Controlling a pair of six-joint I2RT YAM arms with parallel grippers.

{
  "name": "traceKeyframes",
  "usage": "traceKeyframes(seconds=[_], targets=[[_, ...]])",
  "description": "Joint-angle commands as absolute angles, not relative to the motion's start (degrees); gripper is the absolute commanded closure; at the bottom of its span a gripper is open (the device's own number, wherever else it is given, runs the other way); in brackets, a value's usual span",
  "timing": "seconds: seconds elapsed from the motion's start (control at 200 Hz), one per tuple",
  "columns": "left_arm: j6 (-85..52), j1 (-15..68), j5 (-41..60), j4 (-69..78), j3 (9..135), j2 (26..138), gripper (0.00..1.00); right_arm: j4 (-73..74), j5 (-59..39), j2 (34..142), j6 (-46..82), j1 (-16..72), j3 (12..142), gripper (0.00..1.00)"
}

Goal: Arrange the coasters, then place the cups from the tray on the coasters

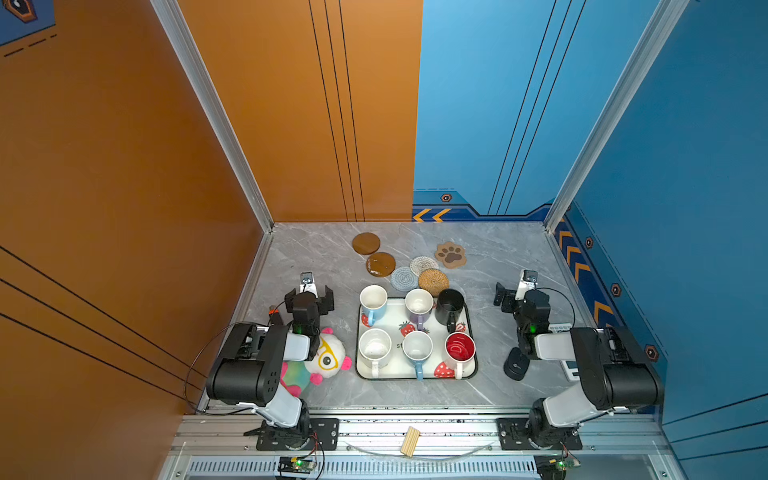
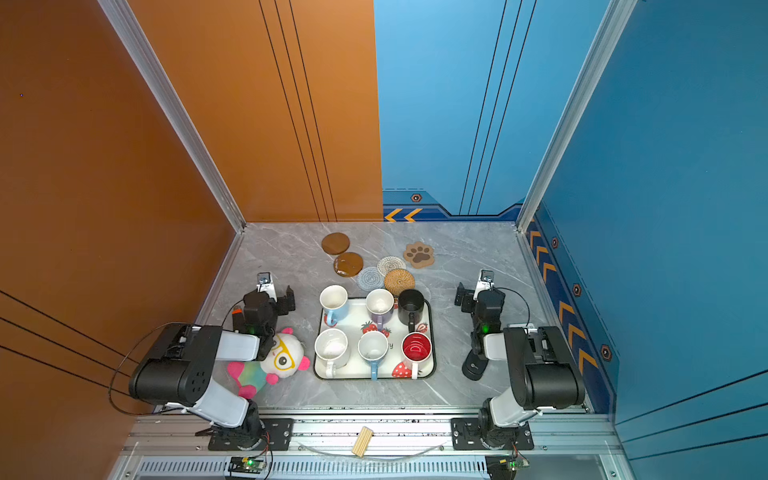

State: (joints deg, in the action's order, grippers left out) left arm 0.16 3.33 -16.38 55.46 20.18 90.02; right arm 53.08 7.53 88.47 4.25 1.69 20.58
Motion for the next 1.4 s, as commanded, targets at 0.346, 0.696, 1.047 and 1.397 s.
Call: traceKeyframes(seconds=[0.346,0.696,1.047,1.397], targets=[[-0.07,3.34,-15.63,54.61,21.12,89.69,0.02,52.23,8.75,88.56,3.64,1.89,21.35,0.0],[-0.09,3.34,-15.59,54.6,21.09,89.68,0.02,52.29,8.88,88.58,3.69,1.92,21.3,0.0],[-0.08,3.36,-15.64,54.59,21.07,89.66,0.02,52.29,8.88,88.53,3.66,2.01,21.3,0.0],[-0.08,3.34,-15.64,54.6,21.09,89.7,0.02,52.47,9.36,88.57,3.52,2.2,21.19,0.04]])
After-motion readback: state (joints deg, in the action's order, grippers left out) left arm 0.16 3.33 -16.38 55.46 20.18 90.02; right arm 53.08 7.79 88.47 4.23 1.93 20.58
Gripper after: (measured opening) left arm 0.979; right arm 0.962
